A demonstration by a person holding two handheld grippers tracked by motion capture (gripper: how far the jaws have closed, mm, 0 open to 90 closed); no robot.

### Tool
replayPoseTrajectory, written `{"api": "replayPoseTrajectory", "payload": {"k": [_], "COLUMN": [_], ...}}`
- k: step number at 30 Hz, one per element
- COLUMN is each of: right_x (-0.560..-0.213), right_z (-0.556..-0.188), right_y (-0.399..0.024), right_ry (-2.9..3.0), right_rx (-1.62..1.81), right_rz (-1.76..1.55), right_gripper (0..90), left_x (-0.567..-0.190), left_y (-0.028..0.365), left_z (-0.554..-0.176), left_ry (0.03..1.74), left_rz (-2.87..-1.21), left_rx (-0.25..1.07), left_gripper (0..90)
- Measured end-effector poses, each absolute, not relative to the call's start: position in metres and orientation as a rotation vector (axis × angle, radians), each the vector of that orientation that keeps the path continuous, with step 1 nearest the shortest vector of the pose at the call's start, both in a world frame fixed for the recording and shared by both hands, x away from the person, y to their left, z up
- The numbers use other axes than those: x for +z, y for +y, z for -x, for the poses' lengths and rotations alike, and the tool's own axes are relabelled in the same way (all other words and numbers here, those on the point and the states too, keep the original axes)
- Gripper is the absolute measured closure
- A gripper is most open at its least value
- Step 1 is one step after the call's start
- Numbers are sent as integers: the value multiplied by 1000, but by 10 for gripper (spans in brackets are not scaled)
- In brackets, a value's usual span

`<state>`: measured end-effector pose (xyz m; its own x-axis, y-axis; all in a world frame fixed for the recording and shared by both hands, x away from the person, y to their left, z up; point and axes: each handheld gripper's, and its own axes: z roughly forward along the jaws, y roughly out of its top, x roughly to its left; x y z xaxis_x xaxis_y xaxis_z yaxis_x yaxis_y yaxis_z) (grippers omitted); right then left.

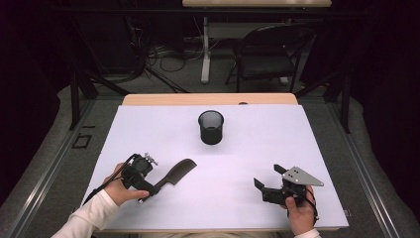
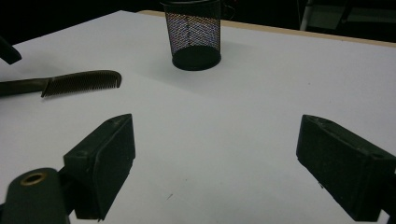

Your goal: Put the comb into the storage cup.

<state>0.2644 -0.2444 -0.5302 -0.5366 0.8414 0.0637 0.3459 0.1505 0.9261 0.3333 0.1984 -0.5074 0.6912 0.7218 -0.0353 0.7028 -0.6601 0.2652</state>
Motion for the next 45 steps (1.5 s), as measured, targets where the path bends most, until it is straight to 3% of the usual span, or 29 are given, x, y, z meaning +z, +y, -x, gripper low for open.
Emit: {"api": "replayPoseTrajectory", "payload": {"k": [12,24,45], "right_x": [-530,-531,-531], "right_z": [-265,-265,-265], "right_y": [-245,-245,-245], "right_ry": [1964,1966,1969], "right_rx": [1370,1369,1365], "right_rz": [-1127,-1129,-1130], "right_gripper": [121,132,138], "left_x": [-513,-514,-520], "left_y": [193,190,186], "left_z": [-335,-335,-334], "left_ry": [1113,1079,1079], "left_rz": [-2703,-2720,-2755], "left_rx": [92,87,60], "left_gripper": [332,522,645]}}
